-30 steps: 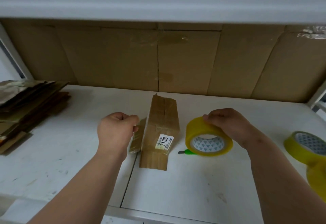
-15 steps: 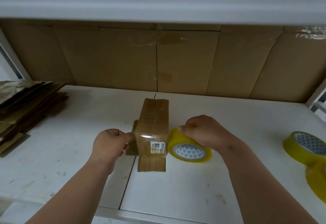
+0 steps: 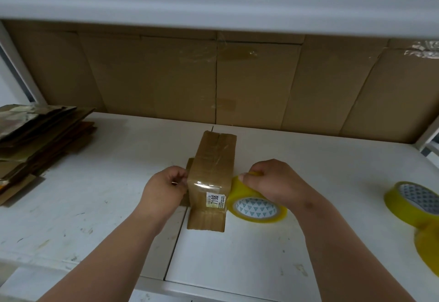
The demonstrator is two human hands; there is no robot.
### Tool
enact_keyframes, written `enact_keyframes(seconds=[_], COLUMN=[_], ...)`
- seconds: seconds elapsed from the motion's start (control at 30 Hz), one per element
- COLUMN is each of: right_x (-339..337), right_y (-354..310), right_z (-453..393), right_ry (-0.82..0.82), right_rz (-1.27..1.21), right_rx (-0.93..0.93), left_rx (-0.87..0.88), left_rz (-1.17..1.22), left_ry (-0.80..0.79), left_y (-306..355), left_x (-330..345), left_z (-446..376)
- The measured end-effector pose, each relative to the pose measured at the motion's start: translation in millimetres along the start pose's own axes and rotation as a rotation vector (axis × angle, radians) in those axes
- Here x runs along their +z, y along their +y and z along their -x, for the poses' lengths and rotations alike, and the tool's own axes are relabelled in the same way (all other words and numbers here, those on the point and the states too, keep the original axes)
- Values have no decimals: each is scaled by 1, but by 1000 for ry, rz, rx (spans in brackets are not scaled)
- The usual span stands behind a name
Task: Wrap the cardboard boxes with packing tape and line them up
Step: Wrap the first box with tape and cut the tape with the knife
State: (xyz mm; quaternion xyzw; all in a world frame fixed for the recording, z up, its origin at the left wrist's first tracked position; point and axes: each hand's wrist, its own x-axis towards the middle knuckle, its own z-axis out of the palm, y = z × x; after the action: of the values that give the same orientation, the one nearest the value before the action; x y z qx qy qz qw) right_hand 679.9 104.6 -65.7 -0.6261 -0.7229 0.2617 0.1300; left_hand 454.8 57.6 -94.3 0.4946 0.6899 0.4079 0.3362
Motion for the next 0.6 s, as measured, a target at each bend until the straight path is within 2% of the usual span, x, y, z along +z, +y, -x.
enact_keyframes(seconds=[0.13,0.23,0.37,0.5,0.6], right_x=[3,4,4,11,21], right_y=[2,3,-7,-21,-31], right_z=[1,4,13,17,17], right_ry=[13,17,68,173,239], right_rz=[-40,-47,5,320,448], right_rx=[37,54,-12,-142,-148], left_rx=[-46,102,155,249,280], left_rz=[159,-74,-204,-248,-188], left_ry=[-116,-163,-89,41,103], left_y=[6,1,-4,-10,-9], left_x=[-1,-4,-4,4,8], left_z=[6,3,-7,-12,-10])
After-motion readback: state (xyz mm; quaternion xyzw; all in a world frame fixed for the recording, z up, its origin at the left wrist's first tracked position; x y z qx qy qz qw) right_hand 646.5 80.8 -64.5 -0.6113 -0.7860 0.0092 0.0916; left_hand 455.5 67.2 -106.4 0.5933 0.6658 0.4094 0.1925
